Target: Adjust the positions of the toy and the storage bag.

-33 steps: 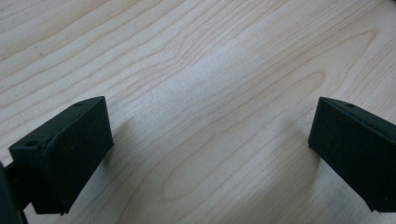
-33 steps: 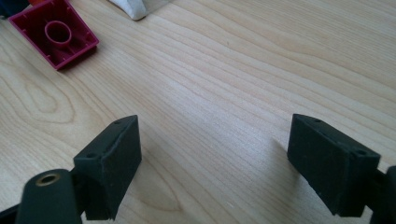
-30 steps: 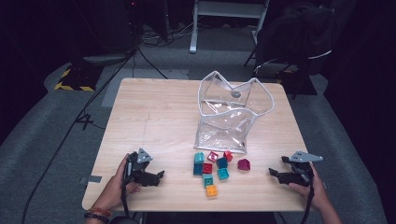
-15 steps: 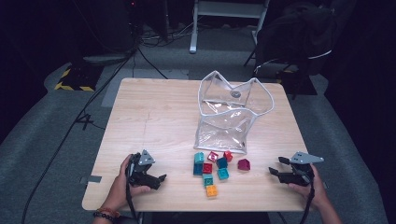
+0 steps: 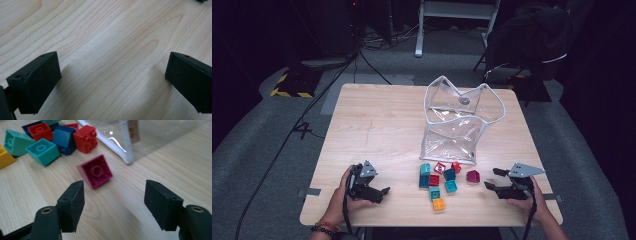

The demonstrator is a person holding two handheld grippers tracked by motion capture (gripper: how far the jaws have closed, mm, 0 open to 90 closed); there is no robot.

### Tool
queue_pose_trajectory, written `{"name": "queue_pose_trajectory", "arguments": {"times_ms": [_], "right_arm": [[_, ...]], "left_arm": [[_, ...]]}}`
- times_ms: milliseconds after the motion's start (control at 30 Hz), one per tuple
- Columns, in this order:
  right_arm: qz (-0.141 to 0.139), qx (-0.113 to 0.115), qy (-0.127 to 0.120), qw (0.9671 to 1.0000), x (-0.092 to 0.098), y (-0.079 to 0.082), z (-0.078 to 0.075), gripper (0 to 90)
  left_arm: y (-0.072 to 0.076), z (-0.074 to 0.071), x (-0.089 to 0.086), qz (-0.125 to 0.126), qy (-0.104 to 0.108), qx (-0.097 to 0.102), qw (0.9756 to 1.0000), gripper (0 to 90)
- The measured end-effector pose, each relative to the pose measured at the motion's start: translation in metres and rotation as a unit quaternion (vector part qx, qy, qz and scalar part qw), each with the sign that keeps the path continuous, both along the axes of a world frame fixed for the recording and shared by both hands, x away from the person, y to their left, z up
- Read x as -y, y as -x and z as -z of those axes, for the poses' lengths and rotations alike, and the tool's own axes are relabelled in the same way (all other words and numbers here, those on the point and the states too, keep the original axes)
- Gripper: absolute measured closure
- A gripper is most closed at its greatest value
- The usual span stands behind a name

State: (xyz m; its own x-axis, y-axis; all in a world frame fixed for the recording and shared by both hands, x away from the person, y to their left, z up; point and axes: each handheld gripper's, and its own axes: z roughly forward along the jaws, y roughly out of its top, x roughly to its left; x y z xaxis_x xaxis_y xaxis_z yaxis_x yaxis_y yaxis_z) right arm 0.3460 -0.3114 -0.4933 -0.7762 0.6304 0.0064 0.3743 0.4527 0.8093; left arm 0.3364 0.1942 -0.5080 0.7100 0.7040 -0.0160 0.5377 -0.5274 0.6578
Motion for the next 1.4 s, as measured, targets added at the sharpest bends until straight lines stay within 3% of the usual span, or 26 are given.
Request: {"name": "queue_pose_trajectory", "arguments": {"times_ms": [400, 867, 1067, 1167, 1400], "right_arm": [[-0.049, 0.004, 0.01, 0.9987, -0.029, -0.005, -0.001, 32.8], [-0.06, -0.014, 0.013, 0.998, -0.047, -0.022, 0.009, 34.4], [-0.058, -0.016, 0.015, 0.9981, -0.048, -0.023, 0.009, 43.9], [-0.065, -0.018, 0.028, 0.9974, -0.05, -0.022, 0.01, 54.7], [-0.064, -0.015, 0.036, 0.9972, -0.05, -0.021, 0.011, 58.9]], "left_arm": [[0.001, 0.0, 0.0, -0.002, 0.001, -0.001, 1.0, 0.6], [0.006, 0.0, -0.001, -0.002, 0.006, 0.005, 1.0, 4.4], [0.006, 0.0, -0.001, -0.002, 0.007, 0.005, 1.0, 4.4], [0.006, 0.0, -0.001, -0.002, 0.007, 0.005, 1.0, 4.4], [0.006, 0.0, -0.001, -0.002, 0.007, 0.005, 1.0, 4.4]]}}
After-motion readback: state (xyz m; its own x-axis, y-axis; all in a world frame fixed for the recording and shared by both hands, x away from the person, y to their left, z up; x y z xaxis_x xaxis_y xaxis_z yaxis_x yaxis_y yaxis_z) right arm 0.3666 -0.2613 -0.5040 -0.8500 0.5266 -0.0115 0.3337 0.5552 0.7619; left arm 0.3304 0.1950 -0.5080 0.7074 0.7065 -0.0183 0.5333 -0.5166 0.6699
